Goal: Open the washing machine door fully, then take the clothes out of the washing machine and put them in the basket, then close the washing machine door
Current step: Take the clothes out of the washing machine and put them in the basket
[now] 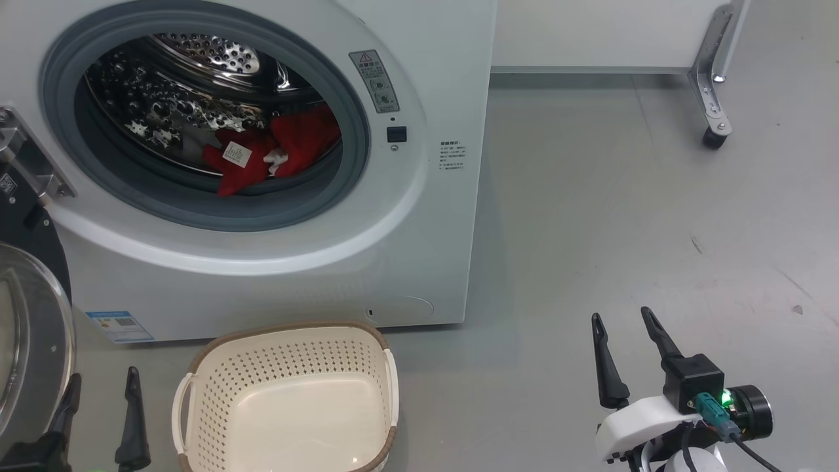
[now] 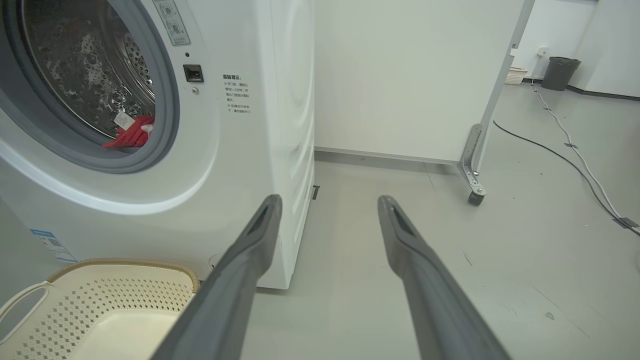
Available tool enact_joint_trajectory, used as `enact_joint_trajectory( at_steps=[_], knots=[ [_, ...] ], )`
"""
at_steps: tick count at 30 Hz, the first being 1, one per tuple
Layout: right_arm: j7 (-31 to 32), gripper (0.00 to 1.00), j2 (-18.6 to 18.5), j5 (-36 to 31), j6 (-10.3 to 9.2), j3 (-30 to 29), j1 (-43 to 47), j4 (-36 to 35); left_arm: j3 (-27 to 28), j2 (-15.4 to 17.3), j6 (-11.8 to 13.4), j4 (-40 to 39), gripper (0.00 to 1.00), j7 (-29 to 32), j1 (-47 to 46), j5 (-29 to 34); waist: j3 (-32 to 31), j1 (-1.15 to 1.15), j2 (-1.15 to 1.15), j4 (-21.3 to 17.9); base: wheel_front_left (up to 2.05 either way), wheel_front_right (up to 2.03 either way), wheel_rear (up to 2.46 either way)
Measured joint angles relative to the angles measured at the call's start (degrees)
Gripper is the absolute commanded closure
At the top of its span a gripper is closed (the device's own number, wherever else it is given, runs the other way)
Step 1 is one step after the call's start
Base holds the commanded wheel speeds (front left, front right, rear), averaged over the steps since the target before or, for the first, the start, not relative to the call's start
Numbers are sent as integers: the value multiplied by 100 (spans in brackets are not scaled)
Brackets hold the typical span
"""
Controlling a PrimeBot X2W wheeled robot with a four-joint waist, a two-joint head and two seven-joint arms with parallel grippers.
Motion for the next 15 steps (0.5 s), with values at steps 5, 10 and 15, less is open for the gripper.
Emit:
enact_joint_trajectory(
  at_steps=[5,10,15],
  knots=[
    [0,0,1,5,0,0,0,7,-12,-3,0,20,0,0,-2,-11,-9,0,0,-5,0,0,0],
    [0,0,2,7,0,16,0,29,-111,-4,0,20,0,0,-2,-13,-41,0,0,-7,0,0,0],
    [0,0,3,9,0,37,0,31,-331,-5,0,26,0,0,-1,-14,-58,0,0,-8,0,0,0]
  ],
)
